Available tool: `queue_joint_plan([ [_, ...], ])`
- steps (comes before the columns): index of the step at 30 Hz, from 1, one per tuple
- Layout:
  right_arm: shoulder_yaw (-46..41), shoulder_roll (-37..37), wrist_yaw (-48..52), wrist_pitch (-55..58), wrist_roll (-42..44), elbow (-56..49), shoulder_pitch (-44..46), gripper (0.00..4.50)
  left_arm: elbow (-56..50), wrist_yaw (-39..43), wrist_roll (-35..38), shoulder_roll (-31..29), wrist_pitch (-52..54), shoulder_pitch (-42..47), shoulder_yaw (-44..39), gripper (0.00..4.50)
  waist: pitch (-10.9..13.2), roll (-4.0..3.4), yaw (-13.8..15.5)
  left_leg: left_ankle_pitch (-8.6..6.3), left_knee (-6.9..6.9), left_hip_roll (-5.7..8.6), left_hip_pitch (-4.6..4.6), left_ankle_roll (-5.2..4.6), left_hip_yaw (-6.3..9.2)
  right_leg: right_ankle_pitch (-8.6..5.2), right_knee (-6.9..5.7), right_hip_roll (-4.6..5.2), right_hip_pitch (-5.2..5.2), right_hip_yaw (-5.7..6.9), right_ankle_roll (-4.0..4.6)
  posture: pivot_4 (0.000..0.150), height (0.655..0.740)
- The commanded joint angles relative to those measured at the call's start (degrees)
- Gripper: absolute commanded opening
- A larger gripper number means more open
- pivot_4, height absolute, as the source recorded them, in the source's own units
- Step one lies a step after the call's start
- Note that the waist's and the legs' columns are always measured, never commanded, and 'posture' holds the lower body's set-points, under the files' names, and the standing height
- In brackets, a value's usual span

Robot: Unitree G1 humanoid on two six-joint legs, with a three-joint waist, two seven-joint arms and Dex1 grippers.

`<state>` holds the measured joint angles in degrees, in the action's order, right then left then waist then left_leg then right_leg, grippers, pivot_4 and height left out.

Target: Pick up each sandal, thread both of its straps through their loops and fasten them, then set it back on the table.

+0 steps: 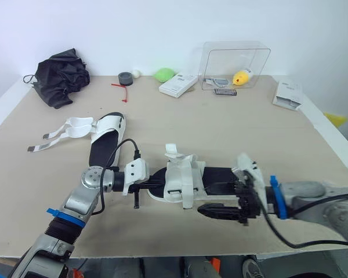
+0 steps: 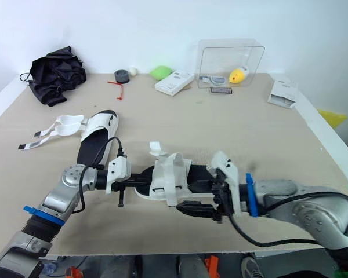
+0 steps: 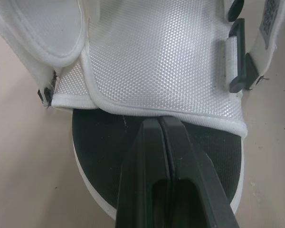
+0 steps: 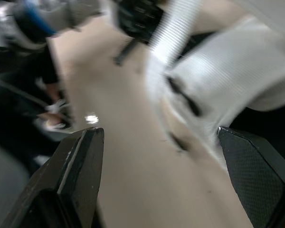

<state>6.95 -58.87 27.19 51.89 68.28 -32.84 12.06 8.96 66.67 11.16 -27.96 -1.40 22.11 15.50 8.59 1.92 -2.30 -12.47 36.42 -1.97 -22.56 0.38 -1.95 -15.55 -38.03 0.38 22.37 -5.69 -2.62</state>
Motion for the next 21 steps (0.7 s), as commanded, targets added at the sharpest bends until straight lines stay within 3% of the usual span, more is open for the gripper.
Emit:
queue_joint_plan([
  [1, -0.54, 3.80, -3.99, 1.89, -1.41, -1.08, 2.29, 4.12, 3.47, 0.79, -3.82, -0.77, 1.86, -2.29, 3.62, 0.00, 0.00, 0.00, -0.03, 0.00, 0.00, 0.01, -0.01, 0.00, -0.01, 0.00, 0.00, 0.00, 0.01, 0.00, -0.01, 0.150, 0.7400],
  [7, -4.23, 5.00, -1.43, 6.10, 3.10, -2.21, 3.63, 4.12, 3.85, 0.91, -3.94, -0.52, 1.79, -1.74, 3.89, 0.00, 0.00, 0.01, -0.01, -0.01, 0.00, 0.04, -0.04, -0.02, 0.04, -0.03, 0.01, 0.02, -0.01, 0.05, -0.03, 0.150, 0.7400],
  [14, -12.61, 1.48, 6.08, 10.04, 15.80, 0.17, 3.80, 4.12, 3.81, 0.87, -3.94, -0.53, 1.81, -1.89, 3.95, 0.00, 0.01, 0.03, 0.04, -0.02, 0.00, 0.13, -0.13, -0.04, 0.14, -0.06, 0.03, 0.10, 0.01, 0.12, -0.08, 0.150, 0.7400],
  [21, -13.10, -2.75, 14.38, 10.93, 9.31, 1.00, -0.04, 4.12, 3.56, 0.77, -3.89, -0.76, 2.08, -2.07, 3.79, 0.00, -0.01, 0.03, 0.03, -0.06, 0.00, 0.12, -0.18, -0.10, 0.27, -0.09, 0.08, 0.10, 0.00, 0.16, -0.05, 0.150, 0.7400],
])
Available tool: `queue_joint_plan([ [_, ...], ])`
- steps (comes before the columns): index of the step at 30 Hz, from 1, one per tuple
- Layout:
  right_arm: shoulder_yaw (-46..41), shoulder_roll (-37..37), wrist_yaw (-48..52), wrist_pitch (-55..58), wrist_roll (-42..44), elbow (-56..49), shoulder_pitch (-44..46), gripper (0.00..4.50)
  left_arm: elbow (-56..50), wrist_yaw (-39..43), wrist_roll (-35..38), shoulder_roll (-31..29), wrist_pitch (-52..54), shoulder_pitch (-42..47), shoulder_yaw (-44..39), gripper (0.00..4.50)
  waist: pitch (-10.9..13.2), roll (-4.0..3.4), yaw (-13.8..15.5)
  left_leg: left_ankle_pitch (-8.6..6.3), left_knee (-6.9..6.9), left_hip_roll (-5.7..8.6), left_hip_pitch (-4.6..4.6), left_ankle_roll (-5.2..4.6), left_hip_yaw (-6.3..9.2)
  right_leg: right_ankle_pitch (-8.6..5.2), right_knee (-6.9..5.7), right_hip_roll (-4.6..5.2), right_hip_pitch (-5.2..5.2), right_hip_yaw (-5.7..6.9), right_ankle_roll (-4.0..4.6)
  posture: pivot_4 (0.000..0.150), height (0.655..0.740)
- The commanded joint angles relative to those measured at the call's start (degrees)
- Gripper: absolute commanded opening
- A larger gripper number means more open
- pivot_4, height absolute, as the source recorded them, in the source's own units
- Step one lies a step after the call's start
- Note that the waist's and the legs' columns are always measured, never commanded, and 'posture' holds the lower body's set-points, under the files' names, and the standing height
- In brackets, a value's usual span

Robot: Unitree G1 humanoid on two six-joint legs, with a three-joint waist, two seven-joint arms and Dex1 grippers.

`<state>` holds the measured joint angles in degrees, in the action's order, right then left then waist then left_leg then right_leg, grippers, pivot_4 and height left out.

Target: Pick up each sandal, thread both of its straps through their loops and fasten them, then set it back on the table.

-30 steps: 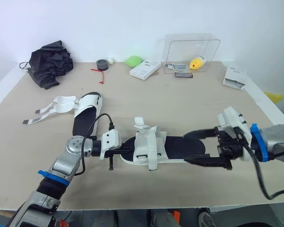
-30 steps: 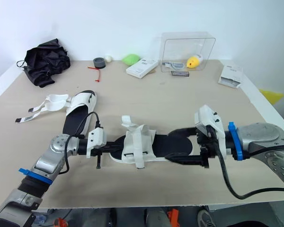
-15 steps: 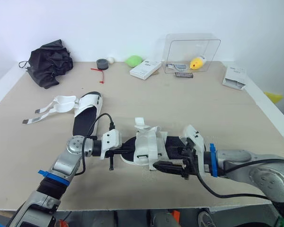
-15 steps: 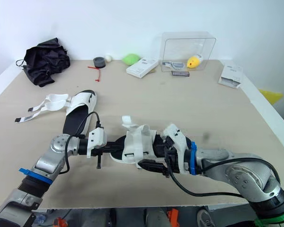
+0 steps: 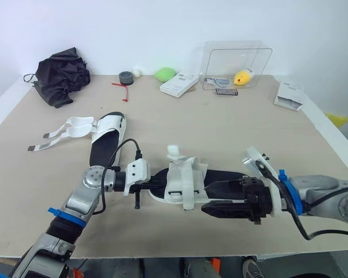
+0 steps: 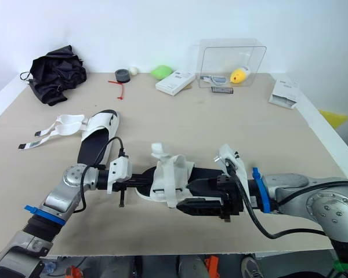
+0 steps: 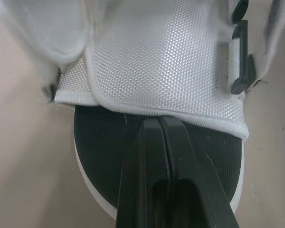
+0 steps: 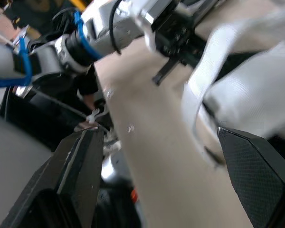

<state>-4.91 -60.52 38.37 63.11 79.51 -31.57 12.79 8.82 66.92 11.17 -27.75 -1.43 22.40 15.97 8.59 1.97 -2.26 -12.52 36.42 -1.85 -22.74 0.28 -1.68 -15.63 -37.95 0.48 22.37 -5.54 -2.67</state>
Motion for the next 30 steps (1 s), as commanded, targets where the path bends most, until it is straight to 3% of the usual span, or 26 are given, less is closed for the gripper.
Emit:
queue_joint_plan([
  [1, -1.66, -1.15, 4.26, -0.27, -1.88, -0.09, -1.14, 4.12, 3.57, 0.52, -3.86, -1.07, 2.18, -2.45, 3.28, 0.00, -0.01, -0.02, -0.02, 0.00, 0.00, 0.00, 0.00, 0.00, -0.01, 0.00, 0.00, 0.00, 0.00, 0.02, 0.00, 0.150, 0.7400],
  [8, 2.62, 2.94, 2.02, -1.10, -7.87, -2.42, -1.10, 4.12, 3.17, 0.51, -3.85, -1.37, 2.17, -2.78, 3.25, 0.00, -0.01, 0.00, -0.03, 0.00, 0.00, 0.00, -0.01, 0.00, 0.00, 0.00, 0.01, -0.02, 0.02, 0.11, -0.01, 0.150, 0.7400],
  [12, 8.58, 9.31, -4.14, -1.48, -15.43, -1.57, 0.97, 4.12, 3.16, 0.59, -3.82, -1.39, 2.17, -2.71, 3.26, 0.00, -0.02, 0.02, -0.07, 0.00, 0.00, 0.00, -0.05, 0.00, 0.02, 0.00, 0.01, -0.02, 0.05, 0.13, 0.00, 0.150, 0.7400],
  [25, 10.15, 17.67, -6.60, 2.17, -16.51, 0.59, 4.52, 4.12, 3.36, 0.89, -3.81, -1.64, 2.16, -2.26, 3.27, 0.00, -0.02, 0.02, -0.27, 0.01, 0.04, -0.01, -0.05, -0.01, 0.02, 0.06, 0.01, -0.03, 0.06, 0.11, 0.01, 0.150, 0.7400],
  [28, 11.01, 19.62, -8.38, 2.95, -17.81, 1.42, 4.99, 3.27, 3.34, 0.82, -3.85, -1.69, 2.11, -2.37, 3.29, 0.00, -0.02, 0.02, -0.28, 0.01, 0.04, 0.00, -0.06, -0.01, 0.01, 0.07, 0.01, -0.03, 0.06, 0.11, 0.00, 0.150, 0.7400],
  [30, 11.65, 20.67, -9.55, 3.38, -19.21, 2.09, 5.09, 2.33, 3.22, 0.83, -3.83, -1.73, 2.13, -2.49, 3.30, 0.00, -0.02, 0.02, -0.29, 0.01, 0.04, 0.00, -0.06, -0.01, 0.01, 0.06, 0.01, -0.02, 0.07, 0.11, 0.01, 0.150, 0.7400],
])
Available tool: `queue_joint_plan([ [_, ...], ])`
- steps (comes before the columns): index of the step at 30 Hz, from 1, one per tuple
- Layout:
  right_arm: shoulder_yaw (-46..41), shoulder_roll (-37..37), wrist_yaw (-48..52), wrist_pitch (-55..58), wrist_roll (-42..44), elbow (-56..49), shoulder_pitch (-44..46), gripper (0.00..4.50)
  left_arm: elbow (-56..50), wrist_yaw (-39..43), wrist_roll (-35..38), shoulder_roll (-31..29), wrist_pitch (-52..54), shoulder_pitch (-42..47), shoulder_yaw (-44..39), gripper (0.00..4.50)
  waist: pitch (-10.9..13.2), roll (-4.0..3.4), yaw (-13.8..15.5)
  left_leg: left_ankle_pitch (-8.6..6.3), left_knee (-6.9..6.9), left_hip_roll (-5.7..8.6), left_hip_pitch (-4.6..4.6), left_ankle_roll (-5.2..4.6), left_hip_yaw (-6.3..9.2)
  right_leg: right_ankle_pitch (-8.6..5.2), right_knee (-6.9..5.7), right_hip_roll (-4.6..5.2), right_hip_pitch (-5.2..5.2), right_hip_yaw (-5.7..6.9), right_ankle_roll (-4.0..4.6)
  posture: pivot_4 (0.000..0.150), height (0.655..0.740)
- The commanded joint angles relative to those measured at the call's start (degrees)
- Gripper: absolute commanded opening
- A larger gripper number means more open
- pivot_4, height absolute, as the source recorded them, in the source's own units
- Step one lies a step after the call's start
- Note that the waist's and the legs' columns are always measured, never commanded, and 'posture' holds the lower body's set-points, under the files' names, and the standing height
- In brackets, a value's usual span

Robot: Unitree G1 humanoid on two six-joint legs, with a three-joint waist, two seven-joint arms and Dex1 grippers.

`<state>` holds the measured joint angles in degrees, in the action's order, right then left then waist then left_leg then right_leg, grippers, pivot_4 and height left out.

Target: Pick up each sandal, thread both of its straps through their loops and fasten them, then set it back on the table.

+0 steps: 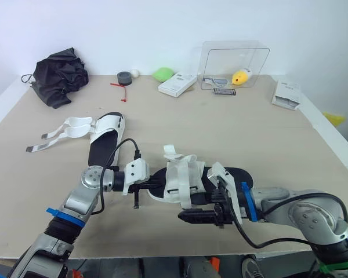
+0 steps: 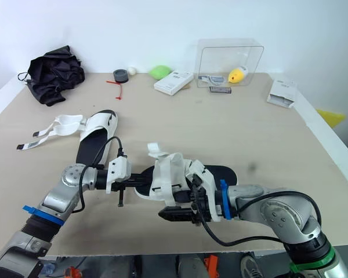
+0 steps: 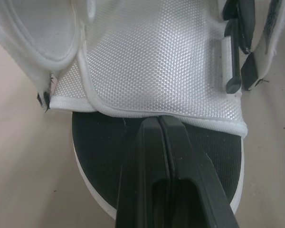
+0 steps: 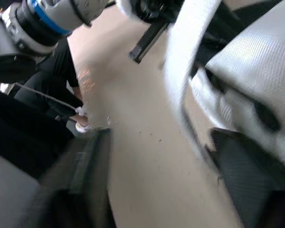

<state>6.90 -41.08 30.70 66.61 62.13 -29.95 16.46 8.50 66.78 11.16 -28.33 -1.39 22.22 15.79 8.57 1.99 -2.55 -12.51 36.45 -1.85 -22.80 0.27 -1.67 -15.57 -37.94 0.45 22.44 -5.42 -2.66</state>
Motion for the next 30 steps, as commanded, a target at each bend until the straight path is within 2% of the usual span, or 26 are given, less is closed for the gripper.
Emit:
queue_joint_plan([
  [1, -0.01, 1.67, -2.17, 0.04, -2.46, 0.83, 1.42, 1.99, 3.54, 0.96, -3.83, -1.14, 2.08, -2.34, 3.47, 0.00, 0.00, 0.00, 0.00, 0.00, 0.00, 0.00, 0.00, 0.00, 0.01, 0.00, 0.00, 0.00, -0.01, 0.01, 0.00, 0.150, 0.7400],
  [4, -0.80, 2.72, -2.32, 0.71, -2.59, 1.39, 1.27, 0.45, 3.42, 0.94, -3.81, -1.18, 2.20, -2.46, 3.44, 0.00, 0.00, 0.00, -0.01, 0.00, 0.00, 0.00, -0.02, 0.00, 0.01, 0.00, 0.00, 0.00, 0.01, 0.00, 0.00, 0.150, 0.7400],
  [5, -1.26, 2.83, -2.20, 1.12, -2.16, 1.46, 1.19, 0.07, 3.35, 0.92, -3.83, -1.21, 2.21, -2.52, 3.44, 0.00, 0.00, 0.00, -0.02, 0.00, 0.00, 0.00, -0.02, 0.00, 0.01, 0.00, 0.00, 0.00, 0.01, 0.01, 0.00, 0.150, 0.7400],
  [8, -3.01, 2.28, -1.13, 2.99, 0.61, 1.31, 0.93, 0.07, 3.15, 0.84, -3.80, -1.28, 2.38, -2.67, 3.42, 0.00, 0.00, 0.00, -0.02, 0.00, 0.00, 0.00, -0.02, 0.00, 0.01, 0.01, 0.00, 0.00, 0.00, 0.00, -0.02, 0.150, 0.7400],
  [10, -5.44, 0.25, 1.88, 5.09, 5.88, 0.25, 0.53, 0.07, 3.08, 0.79, -3.79, -1.29, 2.42, -2.79, 3.40, 0.00, 0.00, 0.00, -0.02, 0.00, 0.00, 0.01, -0.04, 0.00, 0.01, 0.00, 0.01, 0.01, 0.01, 0.01, -0.02, 0.150, 0.7400],
  [13, -11.23, -2.93, 4.39, 6.99, 20.44, 1.18, 2.27, 0.07, 3.03, 0.60, -3.79, -1.20, 2.48, -2.95, 3.41, 0.00, 0.01, -0.01, -0.01, -0.01, -0.01, 0.02, -0.14, 0.00, 0.05, -0.03, 0.03, 0.02, 0.06, 0.05, -0.02, 0.150, 0.7400],
  [17, -12.16, -4.18, -3.47, 5.80, 30.78, 8.53, 8.90, 0.07, 3.03, 0.43, -3.82, -1.00, 2.48, -3.11, 3.43, 0.00, 0.00, 0.00, -0.03, -0.02, -0.01, 0.00, -0.11, -0.04, 0.11, 0.00, 0.09, 0.01, -0.01, 0.13, 0.01, 0.150, 0.7400],
  [22, -10.26, -2.08, -13.03, 5.52, 30.09, 18.95, 16.63, 0.07, 3.07, 0.31, -3.80, -0.82, 2.49, -3.13, 3.59, 0.00, 0.00, -0.01, -0.03, 0.01, 0.00, 0.00, -0.15, -0.09, 0.09, 0.05, 0.17, 0.02, 0.01, 0.11, 0.02, 0.150, 0.7400],
  [27, -6.37, -0.91, -11.90, 9.13, 25.36, 20.94, 18.87, 0.07, 3.10, 0.35, -3.90, -0.69, 2.47, -3.10, 3.63, 0.00, -0.03, -0.06, 0.03, -0.10, -0.03, 0.00, -0.43, -0.28, 0.19, 0.08, 0.44, 0.06, 0.07, 0.18, 0.03, 0.150, 0.7400],
  [28, -5.72, -0.80, -11.47, 9.98, 24.61, 21.29, 19.03, 0.07, 3.08, 0.33, -3.92, -0.70, 2.51, -3.12, 3.62, 0.00, -0.04, -0.08, 0.03, -0.12, -0.03, 0.01, -0.47, -0.31, 0.21, 0.24, 0.49, 0.08, 0.07, 0.24, 0.31, 0.150, 0.7400],
  [30, -5.16, -0.57, -11.00, 11.53, 23.92, 22.31, 19.42, 0.07, 2.89, 0.24, -3.90, -0.73, 2.72, -3.13, 3.58, 0.00, -0.04, -0.08, 0.01, -0.15, -0.03, 0.02, -0.51, -0.35, 0.21, 0.26, 0.56, 0.12, 0.07, 0.35, 0.31, 0.150, 0.7400],
])
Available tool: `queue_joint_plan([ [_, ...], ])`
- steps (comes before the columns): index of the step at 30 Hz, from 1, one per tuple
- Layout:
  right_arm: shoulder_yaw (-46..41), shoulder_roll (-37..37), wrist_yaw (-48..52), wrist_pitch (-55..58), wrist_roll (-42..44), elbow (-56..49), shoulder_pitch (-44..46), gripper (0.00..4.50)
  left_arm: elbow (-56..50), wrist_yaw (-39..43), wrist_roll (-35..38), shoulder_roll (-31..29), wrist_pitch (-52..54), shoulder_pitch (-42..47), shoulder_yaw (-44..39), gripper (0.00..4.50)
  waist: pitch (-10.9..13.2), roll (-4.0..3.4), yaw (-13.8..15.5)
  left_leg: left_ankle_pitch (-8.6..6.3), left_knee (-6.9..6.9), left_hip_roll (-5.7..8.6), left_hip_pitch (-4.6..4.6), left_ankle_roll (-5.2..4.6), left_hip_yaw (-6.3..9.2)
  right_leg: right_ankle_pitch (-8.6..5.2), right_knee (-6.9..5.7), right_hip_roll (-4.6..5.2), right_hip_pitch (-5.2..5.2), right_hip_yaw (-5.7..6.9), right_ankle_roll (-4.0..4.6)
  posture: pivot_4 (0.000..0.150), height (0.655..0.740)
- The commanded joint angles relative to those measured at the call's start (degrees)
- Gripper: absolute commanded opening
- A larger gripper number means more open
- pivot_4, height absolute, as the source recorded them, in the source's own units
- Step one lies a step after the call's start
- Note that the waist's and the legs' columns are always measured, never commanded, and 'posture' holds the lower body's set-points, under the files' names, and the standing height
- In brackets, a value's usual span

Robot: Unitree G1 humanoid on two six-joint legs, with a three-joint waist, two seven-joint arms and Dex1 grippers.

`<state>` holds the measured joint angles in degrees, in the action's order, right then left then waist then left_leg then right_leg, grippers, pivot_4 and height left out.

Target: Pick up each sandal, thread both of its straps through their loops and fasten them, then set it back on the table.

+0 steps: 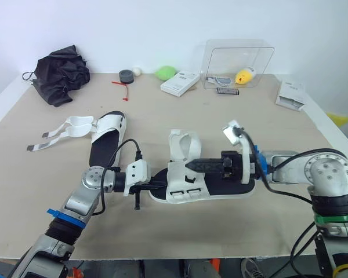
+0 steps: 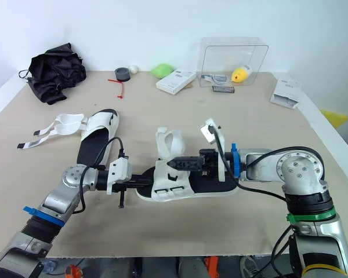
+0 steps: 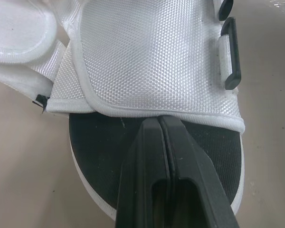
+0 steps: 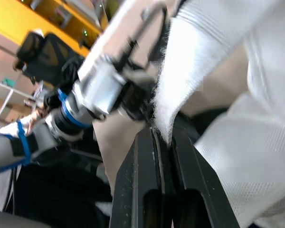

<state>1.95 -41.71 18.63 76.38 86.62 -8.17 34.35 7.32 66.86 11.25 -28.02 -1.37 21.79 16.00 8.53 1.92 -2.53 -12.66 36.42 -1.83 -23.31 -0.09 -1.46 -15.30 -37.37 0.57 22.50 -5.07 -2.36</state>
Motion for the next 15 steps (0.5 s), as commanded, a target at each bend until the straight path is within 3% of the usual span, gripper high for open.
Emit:
queue_joint_plan([
  [1, -0.16, 0.17, 1.19, 2.48, -0.59, 1.06, 1.70, 0.07, 4.00, 0.12, -3.97, -1.06, 2.79, -2.73, 3.35, 0.00, 0.00, 0.00, -0.01, 0.00, 0.00, 0.01, -0.01, 0.00, 0.00, 0.02, 0.03, 0.02, 0.00, 0.02, -0.02, 0.150, 0.7400],
  [6, 0.12, 0.10, 2.10, 6.57, -0.72, 2.69, 2.20, 0.07, 3.25, -0.02, -3.82, -1.50, 3.08, -3.57, 3.24, 0.00, 0.00, -0.01, -0.04, 0.00, 0.01, 0.00, 0.00, -0.01, 0.01, 0.06, 0.10, 0.03, -0.03, 0.10, -0.05, 0.150, 0.7400],
  [15, 2.37, -0.59, 8.83, 8.41, -11.02, 4.38, 4.36, 0.07, 2.60, -0.15, -3.73, -1.56, 3.61, -3.99, 3.29, 0.00, -0.03, -0.06, -0.02, -0.10, 0.00, 0.04, -0.04, -0.16, 0.06, 0.02, 0.18, 0.05, -0.06, 0.15, -0.02, 0.150, 0.7400],
])
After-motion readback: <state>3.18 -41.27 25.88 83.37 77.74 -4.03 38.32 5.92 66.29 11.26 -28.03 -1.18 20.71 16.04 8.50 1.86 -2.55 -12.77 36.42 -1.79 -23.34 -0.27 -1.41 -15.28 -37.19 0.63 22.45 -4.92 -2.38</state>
